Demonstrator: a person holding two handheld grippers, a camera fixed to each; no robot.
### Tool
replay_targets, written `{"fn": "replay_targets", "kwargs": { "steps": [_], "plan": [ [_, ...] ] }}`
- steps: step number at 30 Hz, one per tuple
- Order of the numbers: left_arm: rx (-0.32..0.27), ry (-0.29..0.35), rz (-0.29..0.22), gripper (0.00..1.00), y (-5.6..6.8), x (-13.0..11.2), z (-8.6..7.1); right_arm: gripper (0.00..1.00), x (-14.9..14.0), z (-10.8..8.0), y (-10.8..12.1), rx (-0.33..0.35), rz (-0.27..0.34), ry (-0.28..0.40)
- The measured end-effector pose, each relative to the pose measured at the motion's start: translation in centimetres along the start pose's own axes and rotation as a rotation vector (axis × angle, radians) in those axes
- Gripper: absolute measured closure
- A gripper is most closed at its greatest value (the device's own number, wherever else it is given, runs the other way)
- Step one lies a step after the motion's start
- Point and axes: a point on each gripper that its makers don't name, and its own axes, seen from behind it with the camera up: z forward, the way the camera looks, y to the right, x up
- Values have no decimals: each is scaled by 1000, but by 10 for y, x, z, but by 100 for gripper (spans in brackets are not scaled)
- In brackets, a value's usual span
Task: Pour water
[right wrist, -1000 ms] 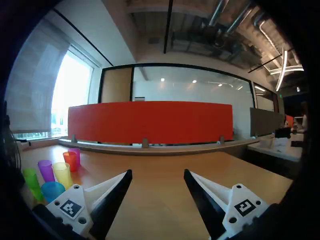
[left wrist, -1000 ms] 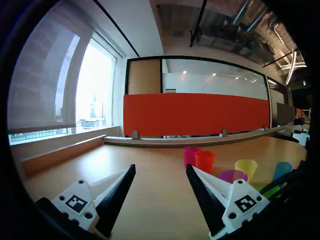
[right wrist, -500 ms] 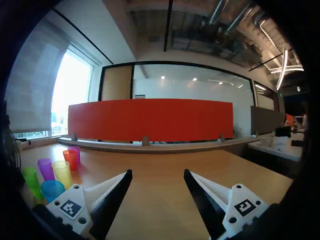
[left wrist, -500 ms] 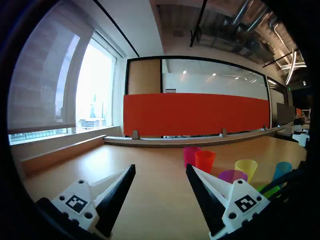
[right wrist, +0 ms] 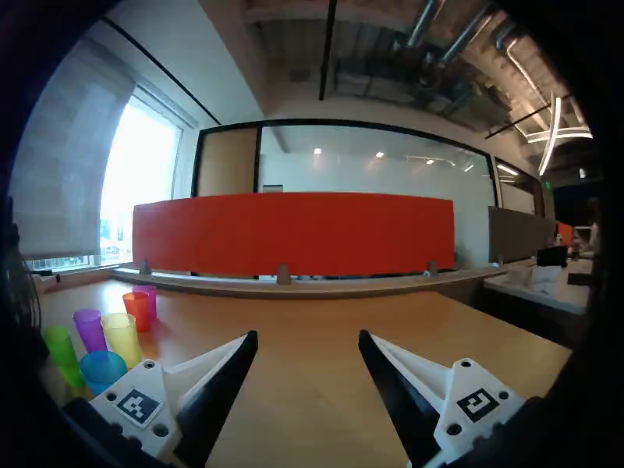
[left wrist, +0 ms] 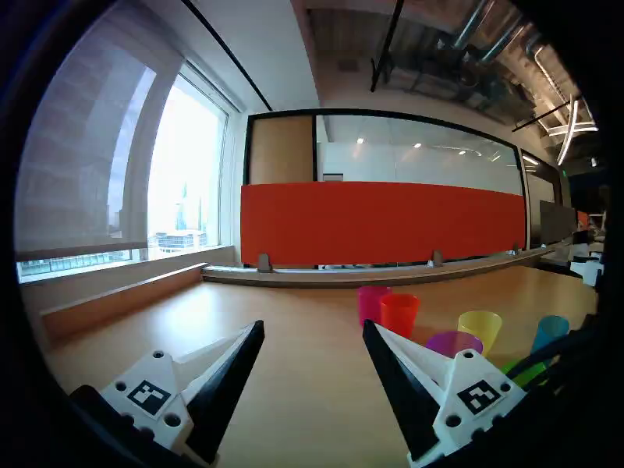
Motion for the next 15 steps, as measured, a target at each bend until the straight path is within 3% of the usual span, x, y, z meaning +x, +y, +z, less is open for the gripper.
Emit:
{"fn": "replay_targets", "kwargs": {
  "steps": [15],
  "plan": [
    [0,0,0,6,0,1,0,0,0,0,-1,0,0,0]
  ]
}}
